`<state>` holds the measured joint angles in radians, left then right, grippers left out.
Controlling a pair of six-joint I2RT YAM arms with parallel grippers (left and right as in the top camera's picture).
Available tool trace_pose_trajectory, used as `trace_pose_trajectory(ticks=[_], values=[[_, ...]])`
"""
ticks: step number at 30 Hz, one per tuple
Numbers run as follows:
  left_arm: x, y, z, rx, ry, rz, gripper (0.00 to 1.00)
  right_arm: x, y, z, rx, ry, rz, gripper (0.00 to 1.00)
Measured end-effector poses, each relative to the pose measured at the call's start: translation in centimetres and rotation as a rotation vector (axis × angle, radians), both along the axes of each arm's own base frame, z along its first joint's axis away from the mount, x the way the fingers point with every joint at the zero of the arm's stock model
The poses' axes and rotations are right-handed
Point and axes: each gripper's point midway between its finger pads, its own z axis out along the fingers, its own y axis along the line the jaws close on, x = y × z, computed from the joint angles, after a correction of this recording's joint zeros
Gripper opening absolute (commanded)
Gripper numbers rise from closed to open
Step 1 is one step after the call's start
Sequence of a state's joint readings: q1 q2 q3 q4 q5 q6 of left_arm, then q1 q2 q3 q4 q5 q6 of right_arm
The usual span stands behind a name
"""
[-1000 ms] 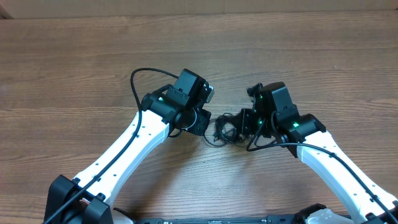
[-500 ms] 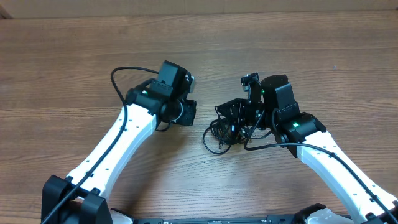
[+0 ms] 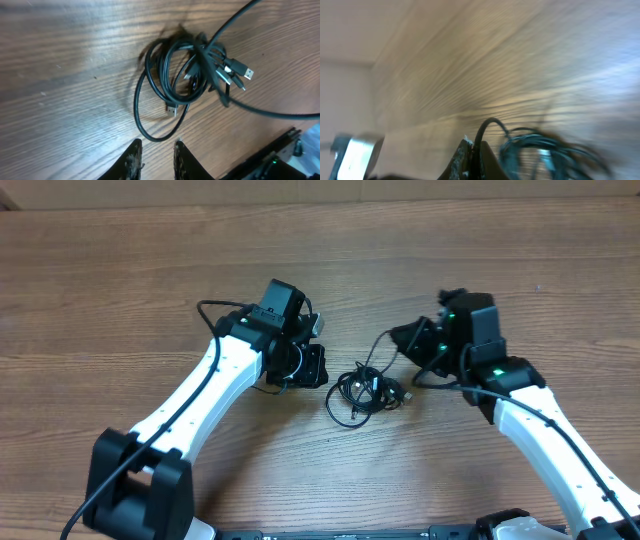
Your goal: Untangle cables
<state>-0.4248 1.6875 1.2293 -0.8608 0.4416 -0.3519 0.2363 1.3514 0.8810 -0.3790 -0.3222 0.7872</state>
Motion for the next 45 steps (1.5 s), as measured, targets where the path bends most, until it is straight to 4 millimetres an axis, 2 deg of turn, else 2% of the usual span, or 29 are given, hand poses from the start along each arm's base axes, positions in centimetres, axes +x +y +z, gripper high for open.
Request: trace_pose_trajectory(ticks=[3, 6, 7, 10, 12, 13, 22, 29, 31, 34, 36, 45], values=[[-0.3, -0.3, -0.6, -0.012, 0.041, 0.011, 0.22, -1.1, -3.2, -2.1, -0.042, 0.129, -0.113, 0.04], [-0.5, -0.5, -0.7, -0.024, 0.063, 0.021, 0.27, -3.3, -6.4, -4.3, -0.106, 0.275, -0.208, 0.04], [-0.6, -0.5, -0.7, -0.027, 0.067, 0.024, 0.29, -4.2, -7.3, -4.9, -0.130, 0.320, -0.234, 0.07], [-0.9, -0.4, -0.7, -0.023, 0.088, 0.033, 0.33, -6.1, -9.2, -6.1, -0.192, 0.415, -0.289, 0.57], [-1.3, -0.1, -0.9, -0.005, 0.108, 0.042, 0.35, -6.5, -9.7, -6.3, -0.220, 0.427, -0.302, 0.71], [-1.4, 0.1, -1.0, 0.006, 0.115, 0.047, 0.36, -6.6, -9.9, -6.3, -0.226, 0.430, -0.306, 0.73], [-0.3, 1.0, -2.1, 0.082, 0.023, -0.023, 0.40, -6.7, -10.0, -6.4, -0.271, 0.410, -0.248, 0.75], [-1.6, 0.0, -5.7, 0.115, 0.075, -0.166, 0.39, -6.9, -10.0, -6.4, -0.280, 0.412, -0.228, 0.76], [-2.3, -0.3, -6.9, 0.117, 0.107, -0.206, 0.43, -6.9, -10.0, -6.4, -0.281, 0.412, -0.227, 0.76], [-3.0, -0.4, -8.1, 0.122, 0.142, -0.244, 0.61, -6.8, -10.0, -6.4, -0.282, 0.410, -0.225, 0.76], [-3.2, -0.4, -8.2, 0.119, 0.145, -0.255, 0.67, -6.9, -10.0, -6.4, -0.282, 0.411, -0.225, 0.76], [-2.8, -0.8, -8.2, 0.098, 0.105, -0.303, 0.68, -6.9, -10.0, -6.4, -0.283, 0.410, -0.222, 0.76]])
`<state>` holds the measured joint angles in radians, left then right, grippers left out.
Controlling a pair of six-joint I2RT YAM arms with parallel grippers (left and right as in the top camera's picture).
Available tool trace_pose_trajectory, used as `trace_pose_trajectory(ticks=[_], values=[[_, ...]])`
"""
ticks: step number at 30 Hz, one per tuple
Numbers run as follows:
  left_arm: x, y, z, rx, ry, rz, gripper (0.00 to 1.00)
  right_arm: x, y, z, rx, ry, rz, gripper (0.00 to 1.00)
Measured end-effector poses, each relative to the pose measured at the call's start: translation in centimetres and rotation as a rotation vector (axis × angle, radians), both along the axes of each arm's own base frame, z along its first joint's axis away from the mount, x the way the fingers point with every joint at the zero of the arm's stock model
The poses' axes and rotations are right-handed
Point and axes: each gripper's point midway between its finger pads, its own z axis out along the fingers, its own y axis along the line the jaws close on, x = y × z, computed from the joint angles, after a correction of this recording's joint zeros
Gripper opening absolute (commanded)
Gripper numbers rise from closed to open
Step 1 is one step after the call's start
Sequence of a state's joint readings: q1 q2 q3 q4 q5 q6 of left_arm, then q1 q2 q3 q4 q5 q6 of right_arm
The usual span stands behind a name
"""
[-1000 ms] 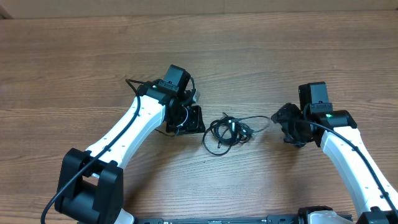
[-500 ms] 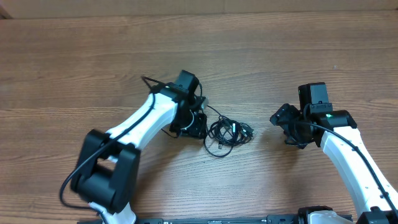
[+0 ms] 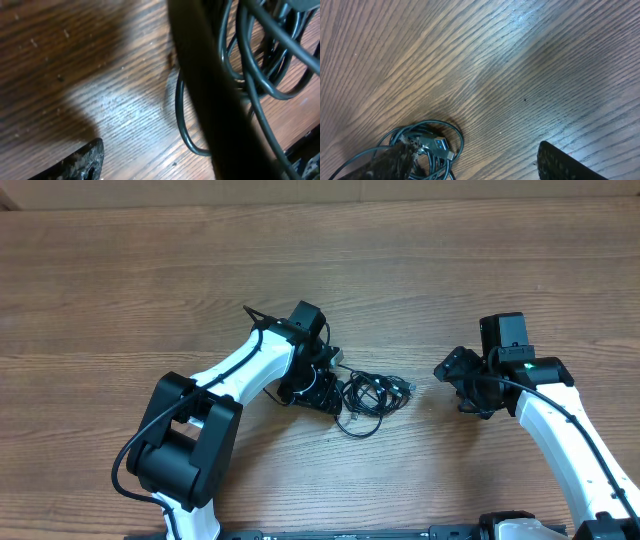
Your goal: Untangle cables
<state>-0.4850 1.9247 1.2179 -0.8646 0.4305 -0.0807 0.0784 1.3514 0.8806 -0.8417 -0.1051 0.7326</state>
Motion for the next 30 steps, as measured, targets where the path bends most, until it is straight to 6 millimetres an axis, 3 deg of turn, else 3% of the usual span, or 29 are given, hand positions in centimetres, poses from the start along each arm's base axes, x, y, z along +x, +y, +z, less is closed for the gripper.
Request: trace_pose_trajectory(ticks=[19, 30], values=[[2.1, -1.2, -0.1, -0.030, -0.125, -0.047, 0.45, -0.1, 0.0, 0.0, -0.001, 0.006, 0.000, 0.76], [0.5, -2.8, -0.7, 0.059, -0.179, -0.151, 0.45, -0.2, 0.0, 0.0, -0.001, 0.006, 0.000, 0.76]])
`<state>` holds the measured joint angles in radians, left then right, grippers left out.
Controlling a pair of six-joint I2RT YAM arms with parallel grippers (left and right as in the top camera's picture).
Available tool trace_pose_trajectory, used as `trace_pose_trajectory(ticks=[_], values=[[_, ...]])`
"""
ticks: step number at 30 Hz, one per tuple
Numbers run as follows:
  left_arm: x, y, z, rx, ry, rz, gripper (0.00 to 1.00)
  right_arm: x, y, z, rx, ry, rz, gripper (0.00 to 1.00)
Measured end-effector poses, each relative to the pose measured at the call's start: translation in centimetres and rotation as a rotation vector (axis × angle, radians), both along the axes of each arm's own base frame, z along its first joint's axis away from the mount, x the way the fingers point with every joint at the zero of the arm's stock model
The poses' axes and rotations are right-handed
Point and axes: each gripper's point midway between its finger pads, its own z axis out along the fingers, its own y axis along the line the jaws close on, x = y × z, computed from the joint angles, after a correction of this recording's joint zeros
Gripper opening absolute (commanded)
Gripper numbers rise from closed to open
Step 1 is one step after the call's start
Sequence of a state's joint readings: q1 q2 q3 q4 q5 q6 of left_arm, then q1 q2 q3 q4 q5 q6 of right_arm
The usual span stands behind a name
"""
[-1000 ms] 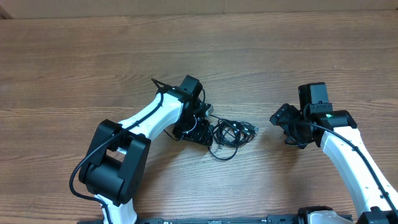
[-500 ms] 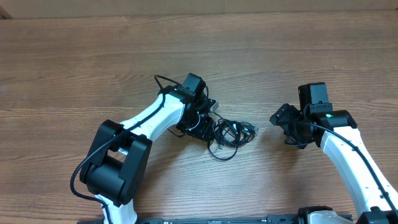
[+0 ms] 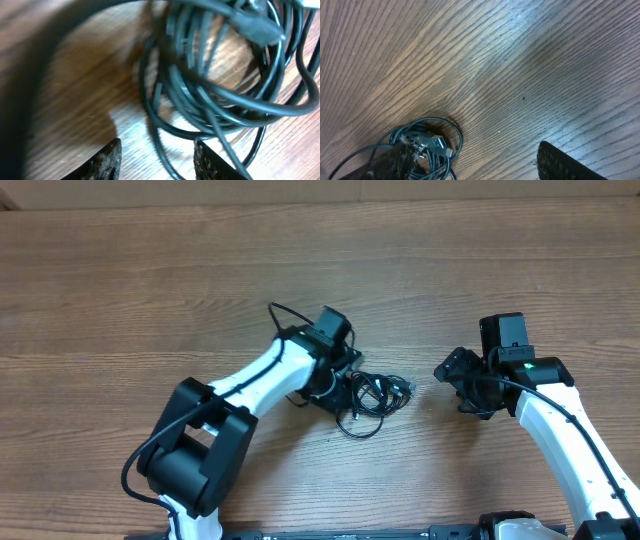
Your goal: Untangle cables
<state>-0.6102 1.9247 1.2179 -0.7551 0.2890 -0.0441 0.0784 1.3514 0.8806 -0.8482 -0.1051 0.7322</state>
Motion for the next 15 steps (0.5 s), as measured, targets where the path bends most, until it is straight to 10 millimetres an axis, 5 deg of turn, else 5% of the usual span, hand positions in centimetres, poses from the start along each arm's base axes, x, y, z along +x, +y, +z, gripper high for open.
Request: trace_pose_trajectory(ticks=[10, 15], values=[[-0.2, 0.3, -0.4, 0.087, -0.051, -0.020, 0.29, 0.0, 0.0, 0.0, 0.000, 0.000, 0.000, 0.76], [0.0, 1.0, -0.6, 0.127, -0.057, 0.017, 0.04, 0.0, 0.0, 0.0, 0.000, 0.000, 0.000, 0.76]])
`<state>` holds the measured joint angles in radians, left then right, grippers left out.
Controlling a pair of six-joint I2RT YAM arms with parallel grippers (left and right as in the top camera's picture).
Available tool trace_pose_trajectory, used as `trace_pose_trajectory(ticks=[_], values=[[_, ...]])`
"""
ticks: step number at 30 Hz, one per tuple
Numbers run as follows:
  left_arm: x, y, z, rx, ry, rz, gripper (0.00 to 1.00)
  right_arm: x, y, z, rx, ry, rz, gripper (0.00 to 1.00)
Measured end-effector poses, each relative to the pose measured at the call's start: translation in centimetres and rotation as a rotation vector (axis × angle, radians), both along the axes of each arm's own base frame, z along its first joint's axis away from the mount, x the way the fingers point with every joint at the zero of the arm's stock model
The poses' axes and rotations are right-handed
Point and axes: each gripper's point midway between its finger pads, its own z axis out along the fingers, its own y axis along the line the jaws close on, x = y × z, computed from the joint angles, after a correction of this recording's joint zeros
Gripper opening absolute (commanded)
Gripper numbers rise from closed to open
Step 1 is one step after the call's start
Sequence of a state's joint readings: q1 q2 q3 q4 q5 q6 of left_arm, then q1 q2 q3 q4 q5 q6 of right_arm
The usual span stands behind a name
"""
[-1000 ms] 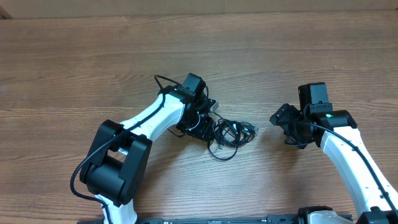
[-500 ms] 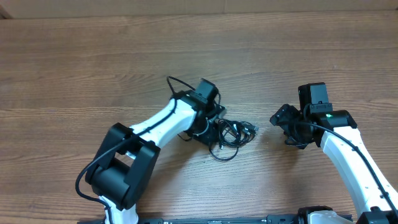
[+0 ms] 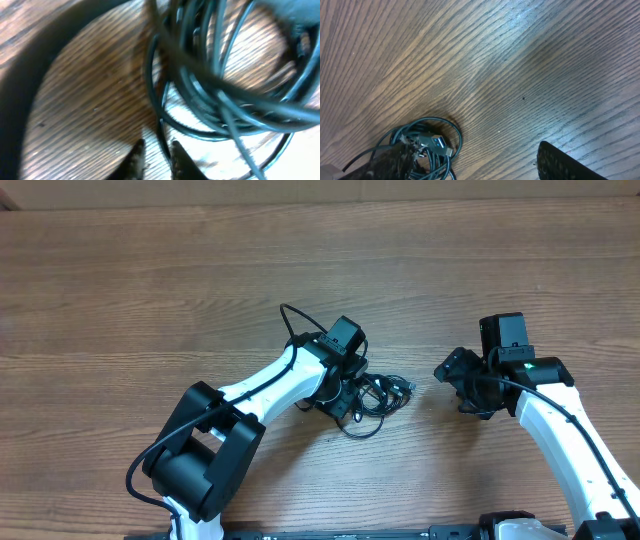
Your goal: Untangle cables
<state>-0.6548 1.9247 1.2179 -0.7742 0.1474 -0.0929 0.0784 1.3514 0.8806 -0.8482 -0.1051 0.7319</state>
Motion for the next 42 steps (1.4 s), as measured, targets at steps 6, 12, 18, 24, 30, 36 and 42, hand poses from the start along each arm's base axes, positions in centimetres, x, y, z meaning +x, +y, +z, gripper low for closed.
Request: trace_pose_trajectory(ticks=[6, 12, 18, 24, 30, 36, 42], values=[[0.6, 3.0, -0.3, 0.157, -0.044, 0.099, 0.04, 0.5, 0.6, 0.3, 0.020, -0.029, 0.048, 0.76], [2.6, 6.4, 0.7, 0.293, -0.116, 0.190, 0.04, 1.3, 2.5, 1.0, 0.078, -0.098, 0.197, 0.77], [8.6, 7.7, 7.3, 0.225, -0.303, 0.311, 0.07, 1.2, 3.7, 1.2, 0.099, -0.114, 0.280, 0.77], [12.8, 11.3, 16.9, 0.151, -0.510, 0.393, 0.30, 1.1, 3.9, 1.3, 0.103, -0.118, 0.300, 0.77], [13.0, 12.5, 20.1, 0.052, -0.521, 0.414, 0.38, 1.1, 3.8, 1.2, 0.094, -0.117, 0.302, 0.79], [11.2, 7.0, 19.3, -0.191, -0.372, 0.293, 0.43, -0.5, 1.3, 0.0, -0.020, -0.016, 0.221, 0.85], [9.2, 1.9, 15.0, -0.238, -0.218, 0.124, 0.56, -1.9, -2.2, -0.7, -0.123, 0.072, 0.060, 0.88]])
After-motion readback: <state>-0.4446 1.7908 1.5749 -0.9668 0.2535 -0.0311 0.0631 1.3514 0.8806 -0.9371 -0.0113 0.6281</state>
